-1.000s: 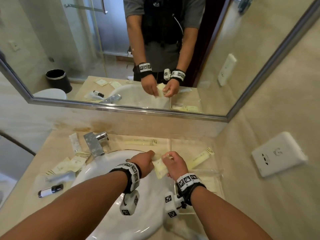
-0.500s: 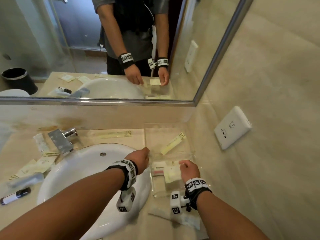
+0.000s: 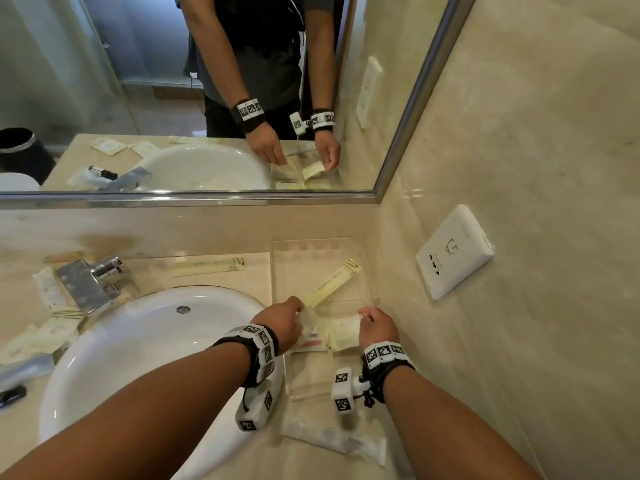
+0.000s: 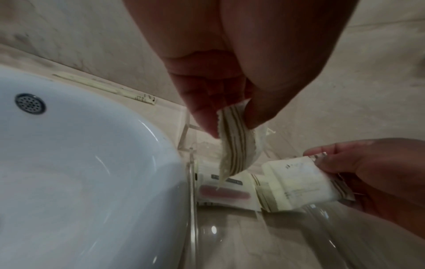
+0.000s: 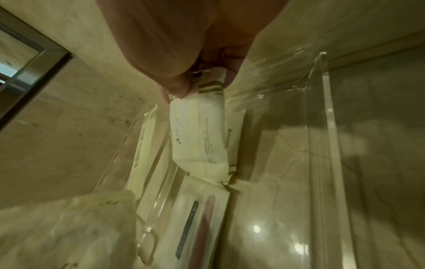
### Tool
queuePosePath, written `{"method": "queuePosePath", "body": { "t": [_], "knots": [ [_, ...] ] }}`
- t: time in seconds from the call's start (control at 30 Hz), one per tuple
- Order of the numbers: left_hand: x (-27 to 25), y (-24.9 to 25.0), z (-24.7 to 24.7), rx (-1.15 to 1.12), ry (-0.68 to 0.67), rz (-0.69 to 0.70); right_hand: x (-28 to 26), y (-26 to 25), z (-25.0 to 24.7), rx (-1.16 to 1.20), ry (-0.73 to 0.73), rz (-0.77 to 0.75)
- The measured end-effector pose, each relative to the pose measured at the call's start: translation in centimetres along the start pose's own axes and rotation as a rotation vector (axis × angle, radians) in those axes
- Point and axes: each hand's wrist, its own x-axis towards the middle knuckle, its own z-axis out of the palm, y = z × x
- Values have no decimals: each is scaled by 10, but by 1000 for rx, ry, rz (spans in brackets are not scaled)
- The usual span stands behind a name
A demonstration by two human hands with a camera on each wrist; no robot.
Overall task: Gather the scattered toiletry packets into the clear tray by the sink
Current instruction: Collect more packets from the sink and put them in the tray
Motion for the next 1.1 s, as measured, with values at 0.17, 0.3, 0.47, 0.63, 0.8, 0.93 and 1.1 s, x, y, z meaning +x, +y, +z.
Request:
{"method": "queuePosePath", "body": {
  "t": [0.17,0.3,0.47,0.63,0.8,0.93,1.1],
  "knots": [
    [8,-9,8,-37,30,-8,16,-1,5,-60,-16,22],
    [10,-14,12,-62,25,-43,23,1,9,-73,-45,30],
    [16,-15,12,-40,-30,-50,21,8,13,-42,-87,53],
    [24,-11,13,-39,-20,-64,14,7,8,-67,-156,-6],
    [30,-6,17,-59,-61,-34,5,8,7,-13,-220,-69],
    [32,-4,20,-51,-56,-44,-2,6,8,-73,-168,-162],
    [34,-4,22,-127,-48,-32,-12,-5,20,-106,-234,-282]
  ]
}}
